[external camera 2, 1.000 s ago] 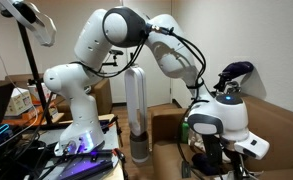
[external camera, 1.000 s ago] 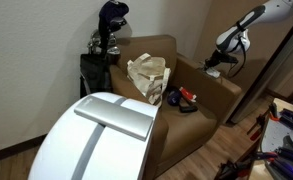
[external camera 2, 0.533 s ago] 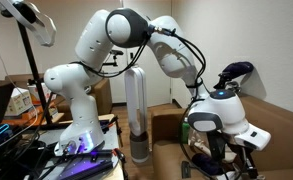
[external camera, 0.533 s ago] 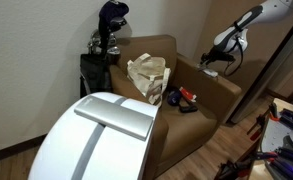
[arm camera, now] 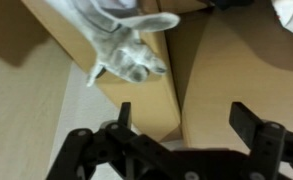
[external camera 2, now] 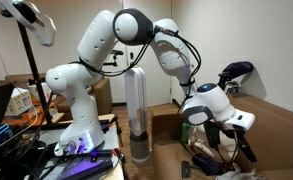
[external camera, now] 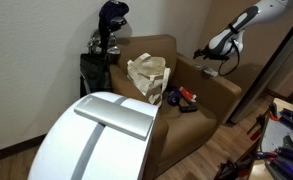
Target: Put the glove on the armrest of the chair then put he blue object in the bag
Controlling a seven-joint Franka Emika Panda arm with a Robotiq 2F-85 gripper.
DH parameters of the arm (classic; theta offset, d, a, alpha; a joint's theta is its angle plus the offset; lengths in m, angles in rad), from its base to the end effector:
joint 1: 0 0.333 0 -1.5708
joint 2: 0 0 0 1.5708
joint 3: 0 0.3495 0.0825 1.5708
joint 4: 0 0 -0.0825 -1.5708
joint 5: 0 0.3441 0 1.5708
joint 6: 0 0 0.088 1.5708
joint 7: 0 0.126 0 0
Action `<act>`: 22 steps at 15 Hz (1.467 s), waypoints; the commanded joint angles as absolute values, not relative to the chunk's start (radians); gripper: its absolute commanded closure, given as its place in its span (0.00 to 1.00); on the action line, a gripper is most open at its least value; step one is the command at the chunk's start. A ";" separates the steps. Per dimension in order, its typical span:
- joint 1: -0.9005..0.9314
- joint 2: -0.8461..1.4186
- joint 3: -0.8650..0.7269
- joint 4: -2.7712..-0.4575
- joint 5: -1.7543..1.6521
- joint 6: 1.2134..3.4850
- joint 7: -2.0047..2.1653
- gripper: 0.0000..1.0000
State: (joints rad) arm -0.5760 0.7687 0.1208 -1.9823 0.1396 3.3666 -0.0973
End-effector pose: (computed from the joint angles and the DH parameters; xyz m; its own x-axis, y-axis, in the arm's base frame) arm 0.5753 -0.3104 0.1892 0.6779 -0.4594 0.5740 -0.5114 -0.8555 -0.0808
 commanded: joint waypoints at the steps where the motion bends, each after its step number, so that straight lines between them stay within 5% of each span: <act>1: -0.489 0.734 0.134 -2.091 0.086 3.426 -0.020 0.00; 13: 0.065 1.048 -0.150 -1.949 0.390 3.421 0.293 0.00; 22: 0.076 1.334 -0.121 -1.626 0.656 3.339 0.567 0.00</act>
